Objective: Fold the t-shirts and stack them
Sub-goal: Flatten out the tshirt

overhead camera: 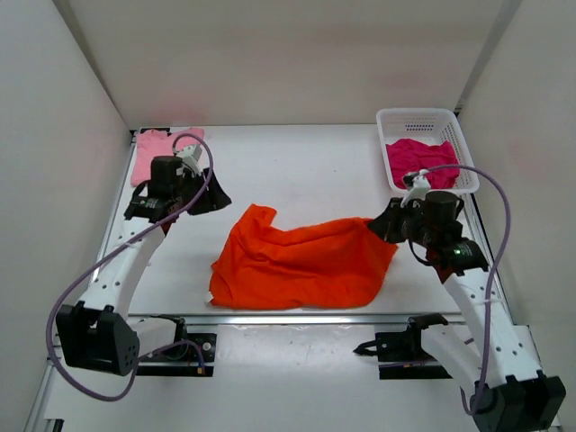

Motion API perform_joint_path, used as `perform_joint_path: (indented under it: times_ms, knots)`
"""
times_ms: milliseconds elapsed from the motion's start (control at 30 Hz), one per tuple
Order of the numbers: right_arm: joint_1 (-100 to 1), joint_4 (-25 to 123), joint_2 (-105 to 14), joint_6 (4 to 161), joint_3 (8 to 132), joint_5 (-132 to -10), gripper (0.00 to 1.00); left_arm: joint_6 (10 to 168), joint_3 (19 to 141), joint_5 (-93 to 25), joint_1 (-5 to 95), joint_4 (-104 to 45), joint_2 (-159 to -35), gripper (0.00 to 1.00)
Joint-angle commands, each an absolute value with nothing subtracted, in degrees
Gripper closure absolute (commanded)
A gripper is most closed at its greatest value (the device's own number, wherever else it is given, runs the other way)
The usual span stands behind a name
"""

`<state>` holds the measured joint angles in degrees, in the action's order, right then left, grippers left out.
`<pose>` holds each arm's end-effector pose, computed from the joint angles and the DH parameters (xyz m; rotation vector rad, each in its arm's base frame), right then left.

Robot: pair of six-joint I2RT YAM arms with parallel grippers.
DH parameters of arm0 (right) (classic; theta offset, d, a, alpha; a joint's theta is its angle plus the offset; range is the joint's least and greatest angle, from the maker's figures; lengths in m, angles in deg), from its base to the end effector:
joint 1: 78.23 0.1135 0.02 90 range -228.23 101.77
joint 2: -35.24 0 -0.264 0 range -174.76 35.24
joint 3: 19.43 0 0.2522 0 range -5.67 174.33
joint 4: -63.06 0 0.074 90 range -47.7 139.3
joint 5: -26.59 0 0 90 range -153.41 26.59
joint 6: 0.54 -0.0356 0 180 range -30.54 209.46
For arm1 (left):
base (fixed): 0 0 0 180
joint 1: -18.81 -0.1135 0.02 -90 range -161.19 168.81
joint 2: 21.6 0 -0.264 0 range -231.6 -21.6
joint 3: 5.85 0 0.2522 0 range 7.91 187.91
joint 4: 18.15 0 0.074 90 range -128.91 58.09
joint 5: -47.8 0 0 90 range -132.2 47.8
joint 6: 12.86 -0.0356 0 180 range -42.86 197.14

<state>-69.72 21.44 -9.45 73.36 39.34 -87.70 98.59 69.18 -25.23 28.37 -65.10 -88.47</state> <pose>0.1673 0.0398 0.3113 -0.1319 2.0738 0.6995 0.2450 -0.0518 0.3244 -0.0741 2.2862 -0.6203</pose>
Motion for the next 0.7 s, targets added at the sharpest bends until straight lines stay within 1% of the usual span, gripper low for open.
perform_joint_path:
  times_ms: [0,100,167,267,333,367,433,567,667]
  knots:
    - [-70.5,22.5,-10.4,75.0,36.6,-82.0,1.0,95.1,65.9,-29.1,29.6,-65.1,-86.6,0.38]
    - [-75.8,24.1,-9.8,75.7,34.1,-86.4,1.0,95.8,59.6,-32.0,30.3,-63.6,-83.2,0.33]
    - [-76.8,23.6,-9.7,76.3,34.0,-86.9,1.0,95.0,55.4,-32.4,29.4,-63.3,-82.9,0.31]
    - [-75.5,22.8,-10.2,77.4,34.0,-84.5,1.0,93.7,53.6,-35.8,31.1,-64.5,-84.9,0.3]
    - [-74.5,23.0,-10.6,77.6,33.6,-83.4,1.0,93.5,52.9,-42.1,33.6,-65.0,-86.5,0.29]
    - [-74.4,23.3,-10.6,77.4,33.4,-84.1,1.0,93.7,52.3,-43.4,34.9,-65.0,-87.7,0.3]
    - [-74.1,24.8,-10.6,76.9,32.4,-85.0,1.0,94.5,52.1,-44.7,35.6,-64.9,-89.4,0.29]
    - [-74.0,26.5,-11.3,76.5,31.3,-87.0,1.0,96.5,59.0,-48.9,37.4,-64.9,-96.2,0.28]
    - [-73.1,26.1,-12.5,76.3,31.5,-86.4,1.0,98.2,63.8,-46.9,36.2,-62.6,-102.3,0.27]
